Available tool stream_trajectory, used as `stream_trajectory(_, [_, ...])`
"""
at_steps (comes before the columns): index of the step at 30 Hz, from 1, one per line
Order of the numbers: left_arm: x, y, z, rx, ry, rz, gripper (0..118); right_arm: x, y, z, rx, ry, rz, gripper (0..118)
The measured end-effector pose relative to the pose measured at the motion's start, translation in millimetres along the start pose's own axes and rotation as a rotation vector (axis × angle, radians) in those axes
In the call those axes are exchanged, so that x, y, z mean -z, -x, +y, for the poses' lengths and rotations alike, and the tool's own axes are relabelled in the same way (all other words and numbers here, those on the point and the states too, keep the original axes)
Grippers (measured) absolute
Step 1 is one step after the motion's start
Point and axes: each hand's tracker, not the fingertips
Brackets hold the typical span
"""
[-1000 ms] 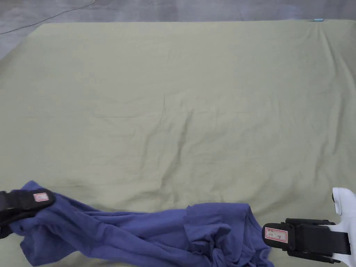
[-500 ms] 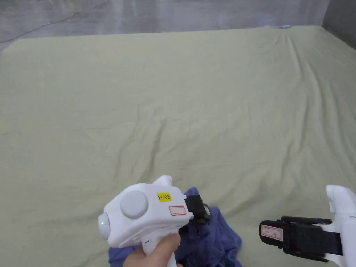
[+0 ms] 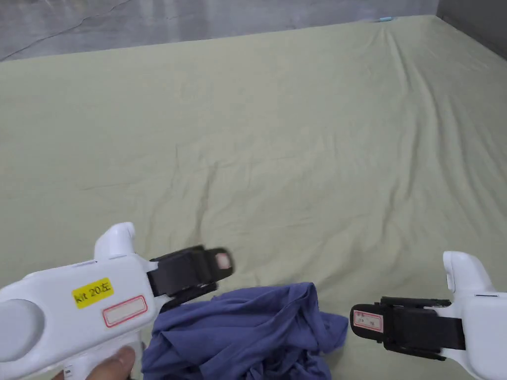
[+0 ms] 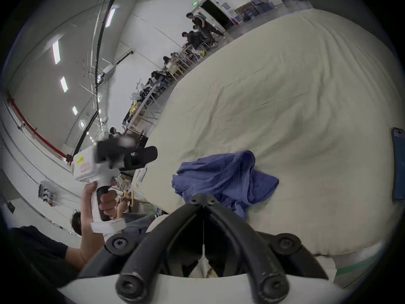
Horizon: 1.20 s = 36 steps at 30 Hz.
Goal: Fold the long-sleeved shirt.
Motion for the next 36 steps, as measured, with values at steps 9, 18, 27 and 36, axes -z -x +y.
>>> stream_trajectory(9, [129.4, -20.6, -86.0, 0.211, 0.313, 0.181, 0, -8.8, -0.1, -2.6, 0.000, -0.012, -0.013, 0])
stream_trajectory(18, [171.5, -114.8, -135.0, 0.325, 0.432, 0.000, 0, -23.2, -7.0, -5.4, 0.032, -0.019, -0.082, 0])
stream_trajectory(27, [108.6, -84.2, -87.5, 0.108, 0.409, -0.267, 0, -35.9, 13.5, 7.6, -0.005, -0.106, -0.057, 0])
stream_trajectory(36, [0.1, 80.7, -23.1, -0.115, 0.122, 0.106, 0, 76.9, 28.0, 23.7, -0.018, 0.063, -0.006, 0])
